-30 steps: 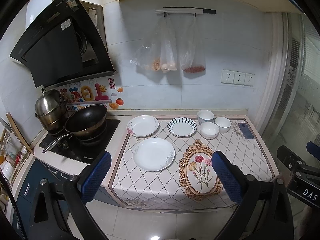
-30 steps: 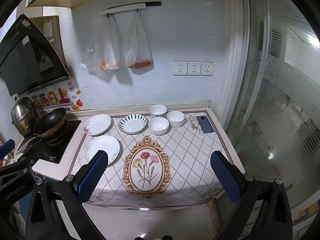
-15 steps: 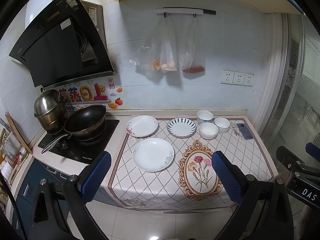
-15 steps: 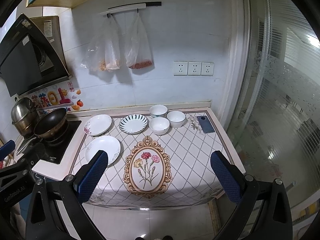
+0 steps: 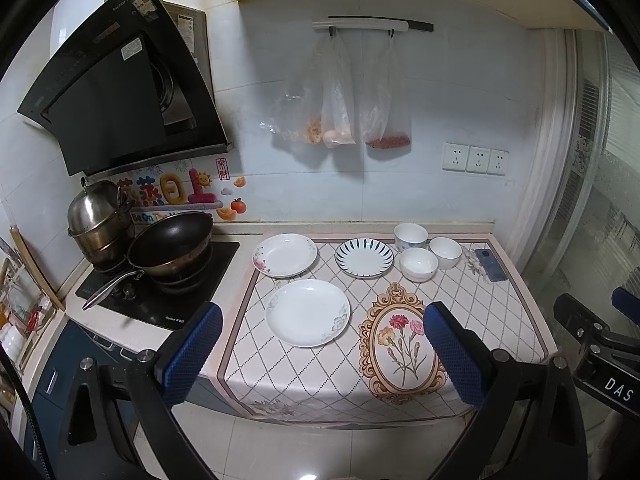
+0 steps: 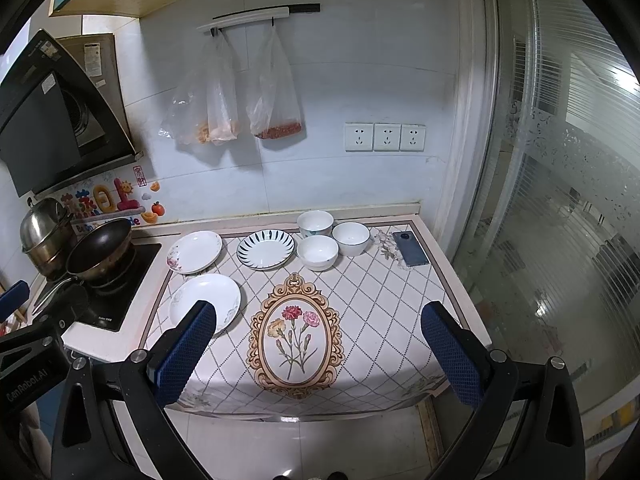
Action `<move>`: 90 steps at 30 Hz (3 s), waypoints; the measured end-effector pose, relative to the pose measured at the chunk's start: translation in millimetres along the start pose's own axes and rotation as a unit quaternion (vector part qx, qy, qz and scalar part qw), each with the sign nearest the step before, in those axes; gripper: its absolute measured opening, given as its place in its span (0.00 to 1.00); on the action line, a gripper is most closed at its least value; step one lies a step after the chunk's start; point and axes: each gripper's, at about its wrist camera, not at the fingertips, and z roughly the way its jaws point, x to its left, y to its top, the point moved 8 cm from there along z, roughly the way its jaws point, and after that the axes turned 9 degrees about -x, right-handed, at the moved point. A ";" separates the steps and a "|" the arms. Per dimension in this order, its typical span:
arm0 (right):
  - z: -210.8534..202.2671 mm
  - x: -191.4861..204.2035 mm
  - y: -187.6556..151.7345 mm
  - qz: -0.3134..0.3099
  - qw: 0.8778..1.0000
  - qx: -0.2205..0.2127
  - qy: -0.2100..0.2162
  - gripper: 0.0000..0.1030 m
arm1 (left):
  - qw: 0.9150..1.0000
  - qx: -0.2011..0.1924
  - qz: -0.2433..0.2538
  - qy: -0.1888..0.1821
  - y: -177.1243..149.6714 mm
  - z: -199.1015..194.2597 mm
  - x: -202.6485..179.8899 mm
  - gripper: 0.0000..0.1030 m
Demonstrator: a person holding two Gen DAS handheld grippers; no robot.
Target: Organize plates and bowls
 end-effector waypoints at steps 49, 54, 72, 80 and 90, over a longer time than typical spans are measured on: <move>125.1 46.0 -52.5 0.069 0.988 0.096 0.102 1.00 | 0.991 0.128 -0.024 0.035 -61.6 155.0 82.8 1.00; 225.9 67.0 -97.0 0.077 0.972 0.178 0.133 1.00 | 0.978 0.195 -0.054 0.046 -101.9 239.7 110.0 1.00; 510.7 180.3 -205.5 0.072 0.886 0.375 0.263 0.73 | 0.930 0.358 -0.075 0.042 -208.3 438.4 134.9 0.87; 536.0 212.3 -220.0 0.102 0.853 0.411 0.306 0.30 | 0.914 0.389 -0.117 0.001 -219.3 445.3 130.0 0.40; 538.1 217.3 -220.7 0.099 0.852 0.406 0.314 0.12 | 0.916 0.385 -0.113 -0.002 -213.4 428.2 119.7 0.36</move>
